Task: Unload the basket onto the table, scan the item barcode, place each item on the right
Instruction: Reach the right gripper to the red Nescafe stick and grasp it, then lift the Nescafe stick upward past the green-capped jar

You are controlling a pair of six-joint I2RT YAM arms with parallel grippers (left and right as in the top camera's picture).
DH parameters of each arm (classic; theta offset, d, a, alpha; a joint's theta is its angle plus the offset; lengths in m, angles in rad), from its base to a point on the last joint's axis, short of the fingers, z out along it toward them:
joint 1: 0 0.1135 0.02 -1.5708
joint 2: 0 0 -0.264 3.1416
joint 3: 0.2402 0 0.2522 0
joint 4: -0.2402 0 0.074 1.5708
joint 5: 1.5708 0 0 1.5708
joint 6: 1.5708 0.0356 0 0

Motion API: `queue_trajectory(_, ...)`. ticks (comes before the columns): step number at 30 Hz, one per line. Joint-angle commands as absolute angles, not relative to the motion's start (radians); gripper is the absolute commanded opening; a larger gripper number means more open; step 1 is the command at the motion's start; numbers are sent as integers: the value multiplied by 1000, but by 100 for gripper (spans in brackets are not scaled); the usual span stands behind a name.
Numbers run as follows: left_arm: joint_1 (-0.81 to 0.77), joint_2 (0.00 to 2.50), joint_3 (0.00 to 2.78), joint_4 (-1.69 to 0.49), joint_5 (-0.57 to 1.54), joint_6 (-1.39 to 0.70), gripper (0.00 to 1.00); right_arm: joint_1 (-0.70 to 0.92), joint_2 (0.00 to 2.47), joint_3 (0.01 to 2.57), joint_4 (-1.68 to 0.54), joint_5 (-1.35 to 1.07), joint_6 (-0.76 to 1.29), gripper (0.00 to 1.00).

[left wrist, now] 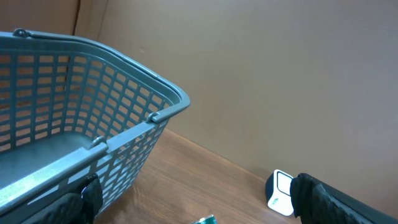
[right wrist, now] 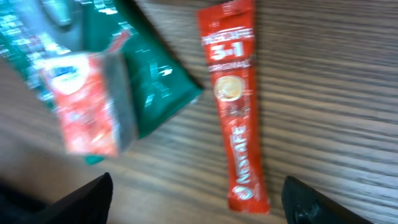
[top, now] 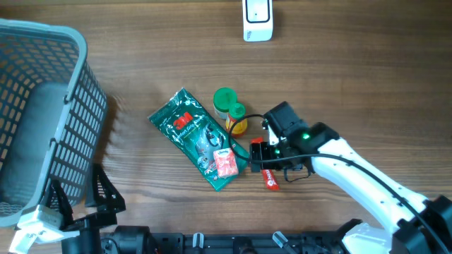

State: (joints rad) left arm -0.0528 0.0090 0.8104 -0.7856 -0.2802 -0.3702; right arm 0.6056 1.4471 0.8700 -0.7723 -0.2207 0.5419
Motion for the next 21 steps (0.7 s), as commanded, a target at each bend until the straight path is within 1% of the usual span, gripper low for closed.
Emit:
queue_trajectory(1, -58, 5, 810, -784, -289, -375, 100, 634, 1543, 875, -761, -107, 627, 78)
queue_trajectory(2, -58, 5, 810, -784, -289, -374, 100, 634, 1579, 875, -756, -103, 651, 72)
queue_trajectory(5, -58, 5, 810, -784, -289, -374, 100, 634, 1666, 875, -735, -101, 676, 69)
queue_trajectory(6, -58, 5, 810, -784, -289, -375, 100, 634, 1691, 875, -735, -102, 688, 63)
queue_trajectory(7, -58, 5, 810, -784, -289, -375, 100, 634, 1719, 875, -728, -102, 696, 54)
queue_trajectory(8, -58, 5, 810, -784, -289, -375, 100, 634, 1730, 875, -722, -102, 714, 51)
queue_trajectory(9, -58, 5, 810, -784, -289, -375, 100, 634, 1734, 875, -718, -102, 722, 44)
queue_trajectory(12, -58, 5, 810, -784, -289, -375, 100, 634, 1734, 875, -718, -101, 828, 17)
queue_trajectory(13, -58, 5, 810, -784, -289, -375, 100, 634, 1734, 875, -718, -105, 872, 4)
queue_trajectory(18, -58, 5, 810, -784, -289, -375, 100, 624, 1721, 877, -714, -187, 875, 4)
queue_trajectory(21, -58, 5, 810, -784, -289, -374, 100, 559, 1654, 877, -714, -291, 835, 4)
